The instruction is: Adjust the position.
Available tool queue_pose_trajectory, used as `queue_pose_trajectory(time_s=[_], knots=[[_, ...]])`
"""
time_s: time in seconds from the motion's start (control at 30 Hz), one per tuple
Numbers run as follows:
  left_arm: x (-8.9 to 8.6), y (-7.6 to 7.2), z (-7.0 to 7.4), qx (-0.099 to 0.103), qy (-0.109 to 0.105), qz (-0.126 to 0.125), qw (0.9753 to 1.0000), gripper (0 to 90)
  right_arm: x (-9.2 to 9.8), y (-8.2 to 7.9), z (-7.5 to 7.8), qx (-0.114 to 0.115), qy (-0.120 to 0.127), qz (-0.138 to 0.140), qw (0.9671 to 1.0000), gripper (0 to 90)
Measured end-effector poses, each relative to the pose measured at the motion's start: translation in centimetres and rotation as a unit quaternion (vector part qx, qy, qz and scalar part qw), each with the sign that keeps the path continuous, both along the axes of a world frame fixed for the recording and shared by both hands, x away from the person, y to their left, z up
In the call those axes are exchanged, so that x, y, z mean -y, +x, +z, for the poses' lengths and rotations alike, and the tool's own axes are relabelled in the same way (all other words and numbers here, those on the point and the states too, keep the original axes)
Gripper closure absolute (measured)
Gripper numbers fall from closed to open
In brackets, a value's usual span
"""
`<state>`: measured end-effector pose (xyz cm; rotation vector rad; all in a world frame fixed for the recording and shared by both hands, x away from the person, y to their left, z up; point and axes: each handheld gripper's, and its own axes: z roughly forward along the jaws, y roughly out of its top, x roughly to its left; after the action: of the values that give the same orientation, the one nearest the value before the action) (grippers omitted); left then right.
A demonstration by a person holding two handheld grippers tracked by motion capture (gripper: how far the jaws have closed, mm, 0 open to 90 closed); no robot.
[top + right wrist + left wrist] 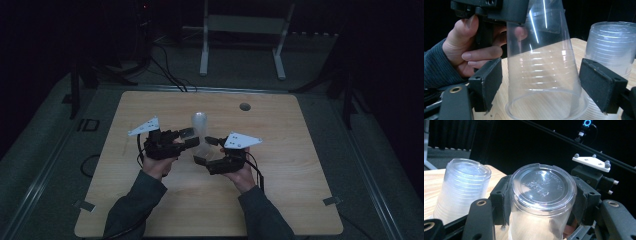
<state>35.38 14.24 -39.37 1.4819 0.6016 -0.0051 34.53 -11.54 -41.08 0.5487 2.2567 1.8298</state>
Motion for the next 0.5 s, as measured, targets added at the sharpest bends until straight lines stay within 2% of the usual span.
queue_pose_trajectory(time_s=[0.5], knots=[[0.14,-0.04,-0.07,0.004,0.000,-0.004,1.0000,41.0,-0.18,-0.05,0.04,0.005,-0.014,0.000,0.9999,27.9]])
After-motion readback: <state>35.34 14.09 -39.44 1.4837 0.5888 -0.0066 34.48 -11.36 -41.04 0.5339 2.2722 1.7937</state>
